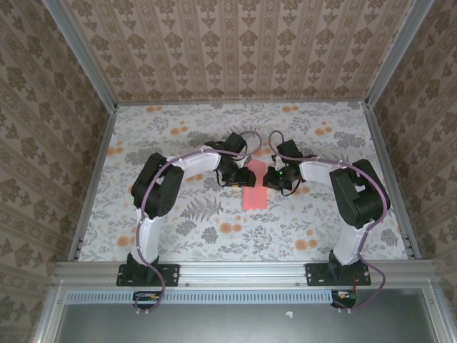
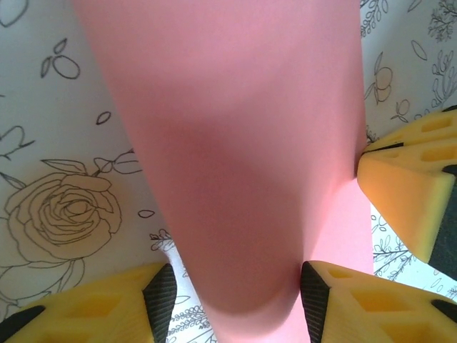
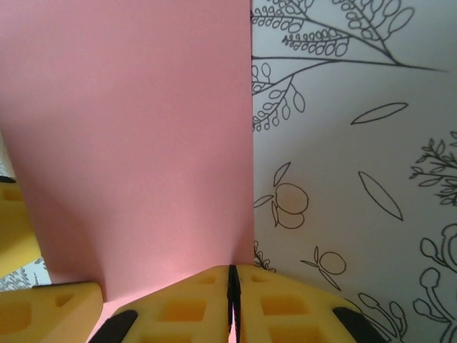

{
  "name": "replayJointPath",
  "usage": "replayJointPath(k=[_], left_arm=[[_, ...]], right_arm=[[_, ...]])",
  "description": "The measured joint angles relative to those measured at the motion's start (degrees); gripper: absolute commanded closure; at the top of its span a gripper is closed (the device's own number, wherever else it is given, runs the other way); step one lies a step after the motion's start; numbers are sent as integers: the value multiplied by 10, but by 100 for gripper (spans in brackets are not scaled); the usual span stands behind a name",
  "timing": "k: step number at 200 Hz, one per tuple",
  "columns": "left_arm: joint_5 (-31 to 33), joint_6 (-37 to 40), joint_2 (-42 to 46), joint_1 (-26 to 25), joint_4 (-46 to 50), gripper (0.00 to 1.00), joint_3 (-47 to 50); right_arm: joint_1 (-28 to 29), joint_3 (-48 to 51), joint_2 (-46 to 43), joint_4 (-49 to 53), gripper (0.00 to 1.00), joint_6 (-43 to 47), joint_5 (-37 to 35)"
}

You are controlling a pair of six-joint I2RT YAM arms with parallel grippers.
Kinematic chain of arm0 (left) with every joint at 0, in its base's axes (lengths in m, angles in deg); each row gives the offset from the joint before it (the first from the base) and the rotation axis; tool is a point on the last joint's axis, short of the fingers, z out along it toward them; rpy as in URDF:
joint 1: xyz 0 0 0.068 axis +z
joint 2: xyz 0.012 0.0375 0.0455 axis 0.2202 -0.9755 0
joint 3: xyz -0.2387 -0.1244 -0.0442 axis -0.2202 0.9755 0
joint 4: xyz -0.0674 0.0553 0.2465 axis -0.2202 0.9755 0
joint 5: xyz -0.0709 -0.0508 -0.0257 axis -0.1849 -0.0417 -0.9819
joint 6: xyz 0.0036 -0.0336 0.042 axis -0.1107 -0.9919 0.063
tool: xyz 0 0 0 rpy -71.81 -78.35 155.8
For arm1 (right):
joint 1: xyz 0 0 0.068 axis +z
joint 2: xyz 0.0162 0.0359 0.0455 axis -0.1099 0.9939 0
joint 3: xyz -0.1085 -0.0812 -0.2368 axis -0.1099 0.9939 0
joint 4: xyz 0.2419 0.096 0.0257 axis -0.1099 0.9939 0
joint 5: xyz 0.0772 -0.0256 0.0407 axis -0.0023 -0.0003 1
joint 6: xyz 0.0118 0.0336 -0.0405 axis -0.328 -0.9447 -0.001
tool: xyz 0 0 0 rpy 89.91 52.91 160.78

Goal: Fold a paper plane with a square sheet of paper (fold left side to right side)
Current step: Hold the square sheet of paper at the center of the table, then first fold the square sheet of paper in half at the center of the table.

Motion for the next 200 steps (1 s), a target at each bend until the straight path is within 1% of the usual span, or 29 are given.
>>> replayJointPath(k=[24, 41, 55, 64, 88, 109, 128, 141, 169, 200], left_arm=[[1, 0, 24, 3, -8, 40, 22], [1, 0, 53, 13, -5, 41, 38], [-1, 1, 83, 22, -7, 46, 45], [-7, 0, 99, 27, -12, 51, 46], [-48, -2, 121, 30, -52, 65, 53], [-87, -14, 113, 26, -88, 69, 64], [-121, -21, 90, 20, -112, 72, 65], [-136, -24, 71, 16, -122, 73, 65], [-149, -26, 40, 11, -126, 75, 65], [-146, -26, 26, 11, -123, 77, 65]], right_arm=[[0, -7, 4, 10, 89, 2, -3], [0, -11, 6, 16, 90, 2, -3], [0, -15, 8, 20, 90, 3, -3], [0, -16, 9, 22, 90, 4, -3], [0, -19, 9, 26, 90, 10, -3], [0, -21, 10, 30, 90, 13, -5], [0, -24, 12, 34, 90, 13, -5], [0, -25, 12, 36, 90, 14, -5], [0, -26, 13, 38, 90, 15, -6], [0, -28, 14, 40, 90, 16, -7]])
